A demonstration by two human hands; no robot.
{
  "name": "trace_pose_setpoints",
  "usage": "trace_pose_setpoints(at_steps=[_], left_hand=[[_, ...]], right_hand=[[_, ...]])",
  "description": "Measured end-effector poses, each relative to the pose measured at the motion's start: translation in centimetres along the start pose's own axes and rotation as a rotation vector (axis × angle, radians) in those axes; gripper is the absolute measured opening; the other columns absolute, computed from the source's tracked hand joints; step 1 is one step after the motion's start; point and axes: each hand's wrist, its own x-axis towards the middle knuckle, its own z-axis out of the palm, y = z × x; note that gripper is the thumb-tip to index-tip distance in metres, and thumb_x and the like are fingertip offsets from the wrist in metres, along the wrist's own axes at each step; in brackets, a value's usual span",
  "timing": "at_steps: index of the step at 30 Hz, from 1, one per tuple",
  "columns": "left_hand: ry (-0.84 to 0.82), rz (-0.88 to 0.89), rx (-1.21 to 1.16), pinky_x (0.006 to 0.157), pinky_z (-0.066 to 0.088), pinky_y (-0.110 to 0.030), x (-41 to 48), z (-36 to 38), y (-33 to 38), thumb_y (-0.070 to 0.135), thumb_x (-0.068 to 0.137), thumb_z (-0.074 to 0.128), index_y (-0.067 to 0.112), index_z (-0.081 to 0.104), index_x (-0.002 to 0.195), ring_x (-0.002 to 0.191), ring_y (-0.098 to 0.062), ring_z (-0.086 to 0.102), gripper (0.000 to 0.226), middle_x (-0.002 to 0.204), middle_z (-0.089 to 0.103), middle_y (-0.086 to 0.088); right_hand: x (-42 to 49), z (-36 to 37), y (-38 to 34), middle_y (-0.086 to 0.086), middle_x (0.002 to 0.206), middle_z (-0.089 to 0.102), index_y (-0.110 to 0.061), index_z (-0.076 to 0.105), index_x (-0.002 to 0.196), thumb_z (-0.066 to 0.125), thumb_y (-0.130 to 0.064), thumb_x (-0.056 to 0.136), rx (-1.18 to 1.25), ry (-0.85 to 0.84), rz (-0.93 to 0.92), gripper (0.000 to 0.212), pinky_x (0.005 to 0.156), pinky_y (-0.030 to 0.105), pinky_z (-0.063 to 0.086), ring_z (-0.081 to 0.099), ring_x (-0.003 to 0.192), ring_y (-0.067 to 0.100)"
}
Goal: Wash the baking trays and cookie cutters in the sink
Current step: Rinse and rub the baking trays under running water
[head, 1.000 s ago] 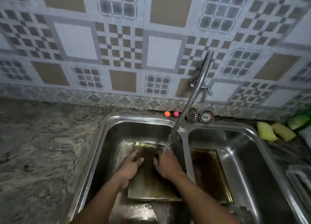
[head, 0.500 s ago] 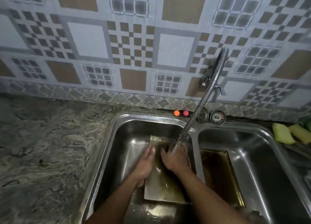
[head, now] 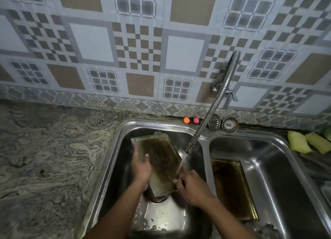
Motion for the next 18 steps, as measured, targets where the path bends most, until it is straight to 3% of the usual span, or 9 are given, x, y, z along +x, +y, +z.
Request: trace_pose_setpoints(at_steps=[4,7,9,10,12,13,16,18], left_hand=[[-0.012,0.067,0.051,0.107,0.043,-0.039,-0.5,0.4,-0.1,0.019,0.101,0.055,0.039,0.023,0.154,0.133,-0.028,0.049,0.066,0.153,0.043,-0.007],[-0.033,0.009,0.006,0.11,0.041,-0.045,-0.5,-0.1,-0.7,0.022,0.101,0.054,0.04,0.02,0.154,0.139,-0.029,0.042,0.065,0.157,0.037,-0.006],[-0.066,-0.045,-0.023,0.111,0.039,-0.048,-0.3,-0.4,-0.8,0.025,0.101,0.054,0.042,0.019,0.154,0.14,-0.029,0.04,0.066,0.158,0.034,-0.004],[-0.091,-0.061,-0.035,0.112,0.039,-0.049,-0.2,-0.5,-0.9,0.027,0.1,0.054,0.043,0.019,0.154,0.14,-0.028,0.04,0.066,0.158,0.034,-0.003],[-0.169,-0.03,-0.034,0.113,0.035,-0.039,-0.8,-0.2,-1.0,0.03,0.101,0.054,0.042,0.019,0.154,0.14,-0.021,0.038,0.065,0.157,0.032,0.005],[-0.221,-0.006,-0.034,0.112,0.032,-0.032,-1.3,0.1,-0.9,0.029,0.101,0.053,0.038,0.02,0.156,0.141,-0.018,0.036,0.064,0.155,0.031,0.008],[-0.35,-0.004,-0.067,0.109,0.032,-0.024,-2.8,1.5,-0.6,0.027,0.105,0.045,0.027,0.023,0.156,0.14,-0.015,0.038,0.056,0.156,0.036,-0.002],[-0.329,-0.016,-0.11,0.109,0.033,-0.023,-3.1,1.9,0.0,0.031,0.106,0.038,0.023,0.027,0.155,0.137,-0.012,0.04,0.051,0.156,0.037,-0.002]], right_hand=[[-1.5,1.9,-1.5,-0.006,0.09,0.055,-0.023,0.056,0.083,0.035,-0.054,0.097,0.075,-0.022,-0.259,0.04,0.08,0.035,0.046,0.052,0.092,0.011],[-1.1,1.5,-0.5,-0.004,0.086,0.054,-0.018,0.057,0.077,0.045,-0.051,0.096,0.31,-0.058,-0.133,0.04,0.079,0.04,0.049,0.054,0.083,0.01],[0.2,1.0,0.5,-0.006,0.1,0.054,-0.028,0.059,0.089,0.048,-0.048,0.096,0.284,-0.014,0.013,0.023,0.089,0.04,0.05,0.055,0.099,0.01],[0.9,0.9,0.8,-0.005,0.113,0.053,-0.032,0.058,0.106,0.048,-0.046,0.097,0.207,-0.024,0.059,0.019,0.096,0.04,0.048,0.051,0.113,0.014],[2.5,1.0,0.2,0.003,0.141,0.042,-0.027,0.044,0.139,0.043,-0.048,0.098,0.061,-0.017,0.074,0.046,0.11,0.044,0.038,0.036,0.135,0.023],[3.3,0.9,-0.7,0.008,0.15,0.036,-0.024,0.037,0.146,0.039,-0.05,0.098,0.013,0.014,0.064,0.055,0.115,0.046,0.03,0.027,0.141,0.028],[5.7,0.8,-3.9,0.006,0.163,0.012,-0.021,0.021,0.155,0.03,-0.05,0.101,-0.018,0.031,0.081,0.062,0.122,0.05,0.007,0.004,0.15,0.03],[6.3,0.8,-5.3,-0.004,0.165,0.004,-0.029,0.012,0.156,0.033,-0.047,0.101,0.003,-0.023,-0.001,0.061,0.119,0.054,0.003,-0.003,0.152,0.027]])
